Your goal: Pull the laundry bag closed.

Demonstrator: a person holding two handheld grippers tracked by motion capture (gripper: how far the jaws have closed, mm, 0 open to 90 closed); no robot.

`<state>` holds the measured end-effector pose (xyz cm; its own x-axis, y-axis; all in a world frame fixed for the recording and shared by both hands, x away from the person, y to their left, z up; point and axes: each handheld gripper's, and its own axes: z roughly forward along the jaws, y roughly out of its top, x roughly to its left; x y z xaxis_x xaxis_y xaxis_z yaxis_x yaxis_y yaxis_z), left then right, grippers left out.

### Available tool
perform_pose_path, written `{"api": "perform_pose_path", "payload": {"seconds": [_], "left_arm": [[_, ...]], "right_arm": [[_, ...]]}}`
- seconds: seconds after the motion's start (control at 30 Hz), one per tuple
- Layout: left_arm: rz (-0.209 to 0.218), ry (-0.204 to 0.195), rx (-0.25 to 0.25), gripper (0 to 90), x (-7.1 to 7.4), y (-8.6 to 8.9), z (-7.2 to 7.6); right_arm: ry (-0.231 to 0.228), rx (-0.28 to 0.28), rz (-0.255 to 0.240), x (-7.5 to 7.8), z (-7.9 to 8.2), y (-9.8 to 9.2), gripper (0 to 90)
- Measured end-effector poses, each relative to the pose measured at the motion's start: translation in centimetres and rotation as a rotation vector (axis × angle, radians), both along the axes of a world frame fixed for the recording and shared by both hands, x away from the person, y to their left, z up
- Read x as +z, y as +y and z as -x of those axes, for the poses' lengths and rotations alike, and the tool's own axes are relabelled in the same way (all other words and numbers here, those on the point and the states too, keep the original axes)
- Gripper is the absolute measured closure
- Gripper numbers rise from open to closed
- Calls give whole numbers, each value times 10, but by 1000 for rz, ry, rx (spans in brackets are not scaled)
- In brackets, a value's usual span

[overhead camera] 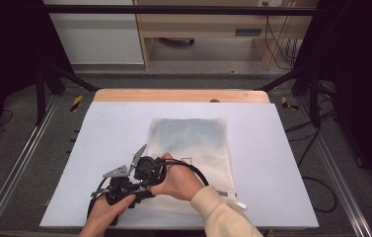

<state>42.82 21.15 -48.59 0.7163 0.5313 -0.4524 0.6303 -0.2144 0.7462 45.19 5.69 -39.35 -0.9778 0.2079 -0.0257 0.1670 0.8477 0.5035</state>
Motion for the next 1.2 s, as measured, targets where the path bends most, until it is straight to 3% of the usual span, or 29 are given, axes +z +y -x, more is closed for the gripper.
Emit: {"api": "perform_pose_path", "payload": {"seconds": [0.17,0.4,0.53,1.2], "left_arm": [[1,-4,-11,607,-1,-1,-1],[-20,-13,-19,763,-1,-3,-2],[-22,-20,-12,810,-1,-3,-2],[-41,-22,-4,850,2,-3,-2]], "right_arm": [[0,0,-9,0,-1,-1,819],[-3,5,-4,0,-1,-2,819],[-9,3,-2,0,-1,-4,819],[-29,19,25,-4,-1,-13,822]]}}
